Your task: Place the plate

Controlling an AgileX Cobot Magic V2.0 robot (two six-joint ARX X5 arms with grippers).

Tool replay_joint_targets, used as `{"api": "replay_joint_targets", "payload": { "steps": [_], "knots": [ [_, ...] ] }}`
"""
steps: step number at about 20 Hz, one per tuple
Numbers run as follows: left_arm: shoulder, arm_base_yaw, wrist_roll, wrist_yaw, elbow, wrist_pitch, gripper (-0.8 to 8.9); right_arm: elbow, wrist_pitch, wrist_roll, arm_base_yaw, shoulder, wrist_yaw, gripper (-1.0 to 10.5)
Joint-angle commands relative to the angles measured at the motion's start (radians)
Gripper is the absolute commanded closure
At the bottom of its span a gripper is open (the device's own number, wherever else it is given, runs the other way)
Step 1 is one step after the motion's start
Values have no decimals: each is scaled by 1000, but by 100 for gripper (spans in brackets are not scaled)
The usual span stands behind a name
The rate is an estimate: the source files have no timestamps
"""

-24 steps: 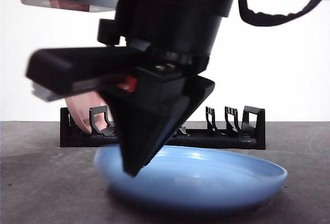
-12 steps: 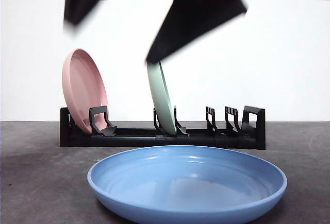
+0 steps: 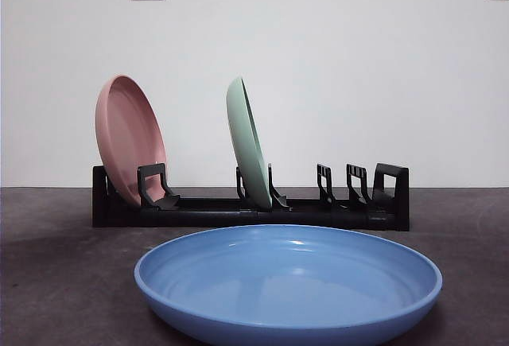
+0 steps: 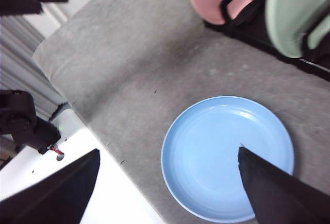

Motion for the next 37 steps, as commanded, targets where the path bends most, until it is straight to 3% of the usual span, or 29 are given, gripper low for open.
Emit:
{"api": "replay_joint_targets", "payload": {
  "steps": [1,4,9,17,22,31,37],
  "knots": [
    [68,-24,-38,-29,18,25,323,19,-23,31,-16,-49,21,506],
    [182,-48,-75,-61,21,48,324,19,-64,58,-22,-117,68,506],
    [399,-93,-59,-208,141,-6,384,19,-68,88,-22,-174,83,506],
    [764,-170,-6,-619,509,-166,381,19,-68,87,-22,-175,105,506],
    [945,-192,23,-890,695,-171,381,18,-68,73,-22,-175,106,506],
    [1093,-192,123,-1071,815,58,381,18,-68,53,-22,-174,109,506],
    [1125,-190,153,-1129,815,98,387,18,-68,53,-22,-175,109,506]
  ]
}}
